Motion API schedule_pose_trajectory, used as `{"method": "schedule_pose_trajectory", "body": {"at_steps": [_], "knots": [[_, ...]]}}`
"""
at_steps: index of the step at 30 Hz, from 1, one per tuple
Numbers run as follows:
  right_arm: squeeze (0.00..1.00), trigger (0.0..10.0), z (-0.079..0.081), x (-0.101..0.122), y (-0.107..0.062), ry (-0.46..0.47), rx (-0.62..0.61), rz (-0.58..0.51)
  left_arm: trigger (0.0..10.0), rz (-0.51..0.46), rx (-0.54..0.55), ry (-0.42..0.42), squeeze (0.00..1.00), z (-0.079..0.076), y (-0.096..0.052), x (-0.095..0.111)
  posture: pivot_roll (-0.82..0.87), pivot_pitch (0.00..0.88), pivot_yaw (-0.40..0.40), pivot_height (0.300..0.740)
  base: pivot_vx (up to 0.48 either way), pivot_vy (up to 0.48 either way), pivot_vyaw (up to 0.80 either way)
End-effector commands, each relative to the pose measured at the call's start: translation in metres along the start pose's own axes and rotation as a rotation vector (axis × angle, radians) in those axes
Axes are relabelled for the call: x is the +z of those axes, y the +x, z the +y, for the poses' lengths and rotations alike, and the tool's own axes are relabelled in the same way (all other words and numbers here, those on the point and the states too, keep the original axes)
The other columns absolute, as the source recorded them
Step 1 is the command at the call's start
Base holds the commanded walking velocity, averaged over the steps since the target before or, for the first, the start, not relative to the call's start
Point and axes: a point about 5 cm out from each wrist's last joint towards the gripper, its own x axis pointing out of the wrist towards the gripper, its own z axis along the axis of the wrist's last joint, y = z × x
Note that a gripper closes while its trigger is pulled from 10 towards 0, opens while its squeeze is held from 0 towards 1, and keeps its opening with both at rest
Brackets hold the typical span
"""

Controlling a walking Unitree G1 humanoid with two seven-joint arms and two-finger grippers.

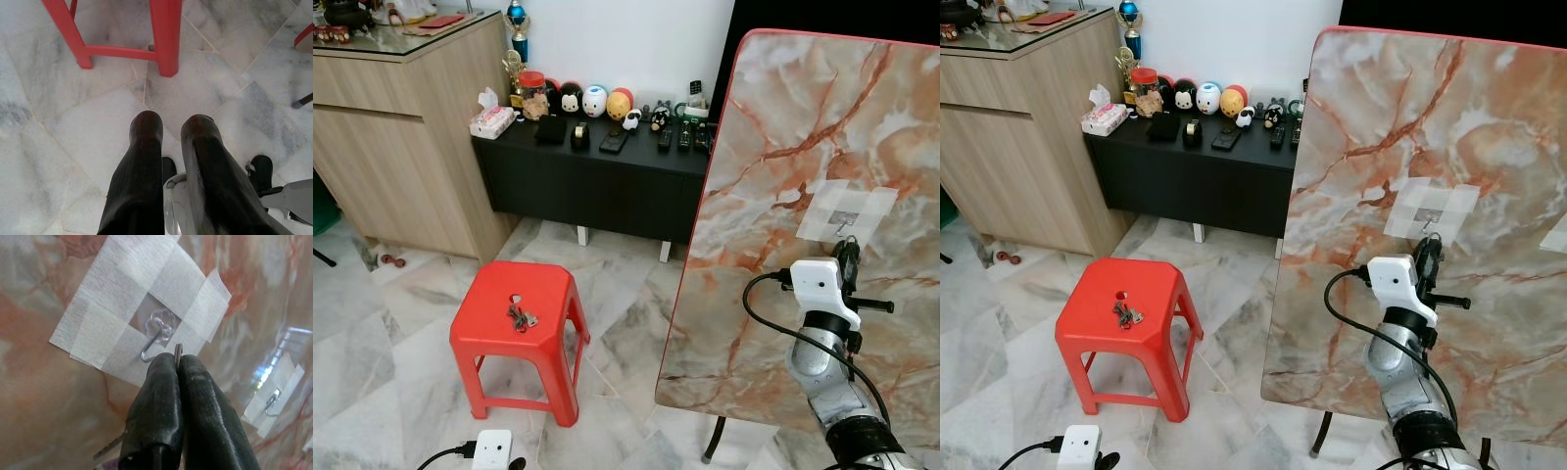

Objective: Hang keys on a hook

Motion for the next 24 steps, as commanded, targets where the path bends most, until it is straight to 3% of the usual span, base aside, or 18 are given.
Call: {"method": "schedule_pose_trajectory", "body": {"at_steps": [1,24], "knots": [[0.0,10.0,-0.0023,0.004,0.0067,-0.014,-0.001,-0.024,10.0,0.022,-0.005,0.005,0.0,-0.0016,-0.0005,-0.0035,0.17,0.0,-0.08,0.74,0.0,0.0,0.0],[0.0,10.0,0.0006,0.004,0.0088,-0.038,0.031,-0.027,10.0,0.029,-0.011,0.018,0.0,-0.0015,-0.0002,-0.0036,0.17,0.0,-0.079,0.74,0.0,0.0,0.0]]}}
